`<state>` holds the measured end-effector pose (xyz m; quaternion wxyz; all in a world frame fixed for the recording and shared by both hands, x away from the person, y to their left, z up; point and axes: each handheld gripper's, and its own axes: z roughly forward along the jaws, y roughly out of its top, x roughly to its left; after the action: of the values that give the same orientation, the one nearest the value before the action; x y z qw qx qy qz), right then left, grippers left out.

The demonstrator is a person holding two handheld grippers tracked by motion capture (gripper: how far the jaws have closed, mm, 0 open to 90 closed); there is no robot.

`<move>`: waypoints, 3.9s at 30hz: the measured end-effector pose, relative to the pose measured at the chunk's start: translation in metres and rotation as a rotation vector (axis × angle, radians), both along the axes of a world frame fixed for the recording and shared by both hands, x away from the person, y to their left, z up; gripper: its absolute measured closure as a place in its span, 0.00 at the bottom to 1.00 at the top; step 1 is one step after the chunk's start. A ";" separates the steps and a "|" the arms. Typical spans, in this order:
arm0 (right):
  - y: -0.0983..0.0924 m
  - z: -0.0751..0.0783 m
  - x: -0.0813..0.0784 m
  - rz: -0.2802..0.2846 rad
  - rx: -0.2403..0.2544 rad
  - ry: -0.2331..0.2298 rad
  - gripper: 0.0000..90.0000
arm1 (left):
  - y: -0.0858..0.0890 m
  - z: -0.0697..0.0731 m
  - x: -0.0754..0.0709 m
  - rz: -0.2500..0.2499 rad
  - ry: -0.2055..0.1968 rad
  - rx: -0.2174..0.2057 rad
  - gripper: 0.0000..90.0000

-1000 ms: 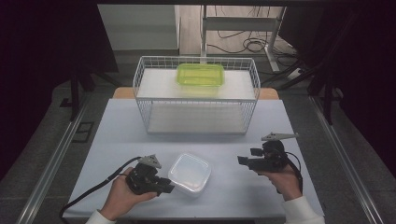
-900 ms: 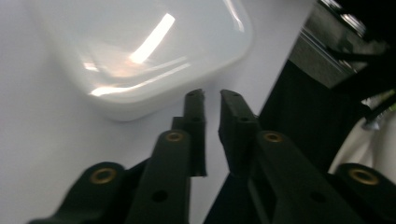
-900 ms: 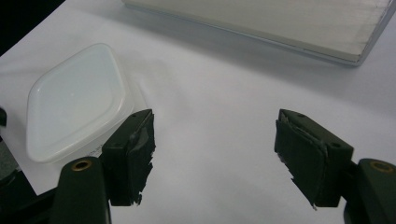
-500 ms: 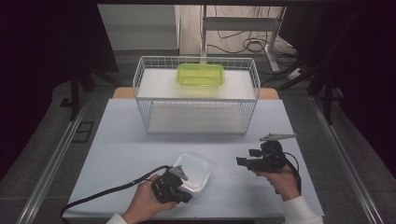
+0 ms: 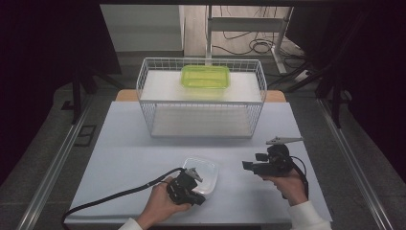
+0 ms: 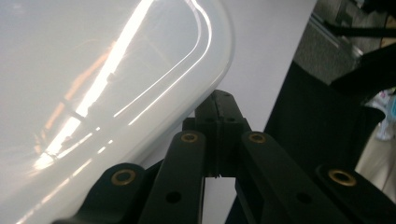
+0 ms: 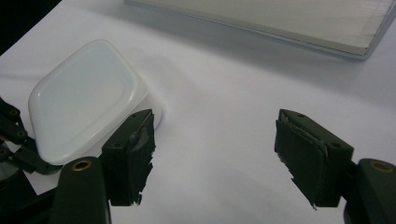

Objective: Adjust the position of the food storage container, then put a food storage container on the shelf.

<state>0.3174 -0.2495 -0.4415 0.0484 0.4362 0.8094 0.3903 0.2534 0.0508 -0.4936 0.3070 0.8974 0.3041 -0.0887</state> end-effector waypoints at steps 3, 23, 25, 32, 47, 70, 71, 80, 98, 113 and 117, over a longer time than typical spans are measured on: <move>0.001 -0.001 0.001 0.003 -0.003 0.004 0.32 | 0.000 -0.002 0.009 0.025 0.016 -0.017 1.00; -0.001 -0.003 0.001 -0.002 0.006 0.014 0.32 | -0.009 0.001 0.013 0.040 -0.031 0.013 1.00; -0.002 -0.003 0.001 -0.004 0.005 0.013 0.32 | -0.007 0.003 0.010 0.032 -0.047 0.030 1.00; -0.002 -0.002 0.000 -0.005 0.009 0.013 0.32 | 0.001 0.015 -0.005 0.000 -0.097 0.053 0.99; -0.002 0.002 -0.002 -0.018 0.057 0.009 0.26 | 0.091 0.053 0.003 0.360 -0.092 -0.180 0.38; 0.017 0.002 -0.006 0.043 0.082 0.007 0.29 | 0.101 0.038 0.019 0.425 -0.038 -0.225 0.34; 0.018 0.002 -0.006 0.046 0.084 0.011 0.30 | 0.101 0.036 0.021 0.430 -0.032 -0.227 0.34; 0.027 -0.004 -0.007 0.068 0.091 0.046 0.33 | 0.098 0.028 0.035 0.454 0.041 -0.279 0.35; 0.044 -0.025 0.003 0.038 0.210 0.195 0.44 | 0.092 0.012 0.047 0.475 0.138 -0.305 0.39; 0.056 -0.043 0.013 0.015 0.242 0.263 0.52 | 0.098 -0.004 0.054 0.500 0.207 -0.361 0.47; 0.060 -0.049 0.016 0.019 0.261 0.285 0.55 | 0.096 -0.008 0.054 0.488 0.230 -0.368 0.51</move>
<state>0.3337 -0.1895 -0.4905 -0.1271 0.4819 0.7546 0.4267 0.3078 0.1464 -0.5019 0.4400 0.7116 0.5218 -0.1666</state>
